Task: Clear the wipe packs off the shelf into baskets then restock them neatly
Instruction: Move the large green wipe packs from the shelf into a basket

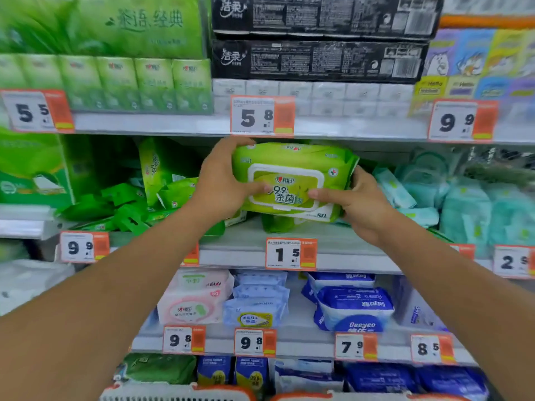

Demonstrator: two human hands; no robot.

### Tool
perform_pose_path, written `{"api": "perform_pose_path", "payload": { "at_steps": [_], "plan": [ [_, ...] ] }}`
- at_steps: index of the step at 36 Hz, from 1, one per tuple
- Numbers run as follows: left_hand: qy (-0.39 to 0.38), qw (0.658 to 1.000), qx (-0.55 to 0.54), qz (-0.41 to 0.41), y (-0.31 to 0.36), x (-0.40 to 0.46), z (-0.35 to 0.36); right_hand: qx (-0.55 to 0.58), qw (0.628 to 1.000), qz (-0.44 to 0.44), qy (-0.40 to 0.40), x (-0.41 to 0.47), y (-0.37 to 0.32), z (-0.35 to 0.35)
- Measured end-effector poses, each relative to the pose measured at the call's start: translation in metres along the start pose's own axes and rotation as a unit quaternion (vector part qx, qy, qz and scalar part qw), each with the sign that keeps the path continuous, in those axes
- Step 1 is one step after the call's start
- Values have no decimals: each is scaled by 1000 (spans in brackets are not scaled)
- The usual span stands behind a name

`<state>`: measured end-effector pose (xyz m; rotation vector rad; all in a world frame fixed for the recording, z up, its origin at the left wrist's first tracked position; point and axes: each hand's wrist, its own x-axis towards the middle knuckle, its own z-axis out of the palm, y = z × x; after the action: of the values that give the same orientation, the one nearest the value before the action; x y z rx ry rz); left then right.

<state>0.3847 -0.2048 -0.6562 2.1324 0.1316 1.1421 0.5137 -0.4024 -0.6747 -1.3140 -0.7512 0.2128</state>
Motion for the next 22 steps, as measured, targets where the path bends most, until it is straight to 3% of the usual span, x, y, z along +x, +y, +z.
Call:
{"api": "perform_pose_path", "payload": {
  "at_steps": [2, 4, 14, 18, 22],
  "plan": [
    [0, 990, -133, -52, 7, -8, 6, 39, 999, 35, -12, -9, -11, -7],
    [-5, 982, -176, -71, 4, -19, 15, 37, 997, 66, -23, -18, -15, -13],
    [6, 980, -149, -130, -5, -84, -13, 43, 993, 100, -52, -63, 22, 21],
    [-6, 961, -102, -257, -55, -174, -43, -1, 972, 209, -110, -115, 95, 66],
    [-62, 896, -43, -438, -116, -268, -45, -88, 910, 374, -153, -176, 176, 109]
  ]
}}
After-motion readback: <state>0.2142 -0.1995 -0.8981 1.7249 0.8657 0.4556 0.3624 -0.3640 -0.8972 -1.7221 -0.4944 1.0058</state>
